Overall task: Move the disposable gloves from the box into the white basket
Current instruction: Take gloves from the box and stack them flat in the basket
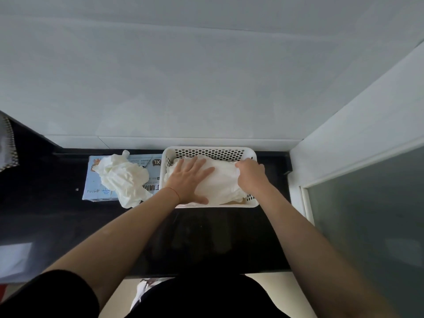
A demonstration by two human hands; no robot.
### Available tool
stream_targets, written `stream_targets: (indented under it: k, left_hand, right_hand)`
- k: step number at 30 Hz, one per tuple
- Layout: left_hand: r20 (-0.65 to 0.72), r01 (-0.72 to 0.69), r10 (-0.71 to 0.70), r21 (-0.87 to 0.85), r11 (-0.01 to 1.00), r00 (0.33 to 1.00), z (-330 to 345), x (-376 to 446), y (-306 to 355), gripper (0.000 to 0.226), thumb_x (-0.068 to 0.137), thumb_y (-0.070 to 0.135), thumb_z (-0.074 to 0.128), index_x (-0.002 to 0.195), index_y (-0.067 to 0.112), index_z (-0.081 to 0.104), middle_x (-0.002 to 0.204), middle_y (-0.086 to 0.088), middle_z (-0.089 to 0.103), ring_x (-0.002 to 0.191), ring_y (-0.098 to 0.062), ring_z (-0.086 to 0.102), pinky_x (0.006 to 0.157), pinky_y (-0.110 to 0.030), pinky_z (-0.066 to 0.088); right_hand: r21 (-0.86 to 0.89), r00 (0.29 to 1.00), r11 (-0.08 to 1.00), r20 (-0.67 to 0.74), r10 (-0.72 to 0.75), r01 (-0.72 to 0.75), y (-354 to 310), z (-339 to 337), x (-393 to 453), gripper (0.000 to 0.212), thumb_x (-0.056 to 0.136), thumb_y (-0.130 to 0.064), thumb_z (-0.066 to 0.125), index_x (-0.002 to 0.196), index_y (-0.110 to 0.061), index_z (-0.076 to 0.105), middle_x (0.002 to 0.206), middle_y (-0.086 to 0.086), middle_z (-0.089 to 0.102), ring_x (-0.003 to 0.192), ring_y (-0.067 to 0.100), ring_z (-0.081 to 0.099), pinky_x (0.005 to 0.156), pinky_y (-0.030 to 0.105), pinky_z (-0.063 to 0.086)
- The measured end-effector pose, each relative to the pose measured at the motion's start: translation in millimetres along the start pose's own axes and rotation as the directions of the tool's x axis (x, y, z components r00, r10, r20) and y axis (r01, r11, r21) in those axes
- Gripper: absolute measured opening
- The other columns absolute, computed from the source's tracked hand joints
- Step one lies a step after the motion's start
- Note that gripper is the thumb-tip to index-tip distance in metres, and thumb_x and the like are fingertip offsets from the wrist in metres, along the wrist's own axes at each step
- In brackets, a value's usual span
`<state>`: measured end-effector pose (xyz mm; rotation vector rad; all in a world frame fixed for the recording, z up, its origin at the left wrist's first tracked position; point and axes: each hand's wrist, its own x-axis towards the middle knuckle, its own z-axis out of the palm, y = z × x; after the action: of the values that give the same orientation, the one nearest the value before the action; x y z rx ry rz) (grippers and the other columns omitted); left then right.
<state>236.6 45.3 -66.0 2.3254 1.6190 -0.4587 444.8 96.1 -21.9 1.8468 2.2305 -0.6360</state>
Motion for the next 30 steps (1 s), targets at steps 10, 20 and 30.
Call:
stream_targets:
  k: [10, 20, 30]
  left_hand:
    - [-0.157, -0.039, 0.002, -0.232, 0.972, 0.988, -15, -5, -8, 0.078, 0.087, 0.074, 0.041, 0.153, 0.035, 0.023, 0.164, 0.0, 0.01, 0.151, -0.024, 0.006, 0.122, -0.047, 0.005]
    - [-0.382, 0.287, -0.436, -0.387, 0.876, 0.815, -44, -74, -109, 0.012, 0.086, 0.026, 0.062, 0.087, 0.018, 0.071, 0.089, -0.004, 0.059, 0.092, -0.027, 0.054, 0.079, -0.035, 0.039]
    - [-0.009, 0.262, -0.392, -0.731, 0.63, 0.92, -28, -135, -190, 0.022, 0.083, 0.042, 0.07, 0.1, 0.028, 0.07, 0.096, 0.009, 0.064, 0.09, -0.009, 0.06, 0.075, -0.023, 0.046]
  right_hand:
    - [-0.227, 0.986, 0.971, -0.132, -0.104, 0.072, -18, -7, -2, 0.029, 0.088, -0.01, 0.054, 0.116, -0.015, 0.051, 0.11, 0.008, 0.056, 0.108, 0.028, 0.05, 0.09, 0.039, 0.036]
    - [0.158, 0.93, 0.931, -0.227, -0.289, 0.328, -155, 5, -1, 0.007, 0.09, -0.02, 0.057, 0.085, -0.018, 0.06, 0.084, -0.006, 0.057, 0.078, 0.015, 0.053, 0.075, 0.032, 0.038]
    - [0.287, 0.974, 0.93, -0.059, -0.221, 0.228, -255, 36, -4, 0.012, 0.092, -0.027, 0.061, 0.099, -0.018, 0.06, 0.091, -0.006, 0.053, 0.083, 0.015, 0.051, 0.068, 0.029, 0.036]
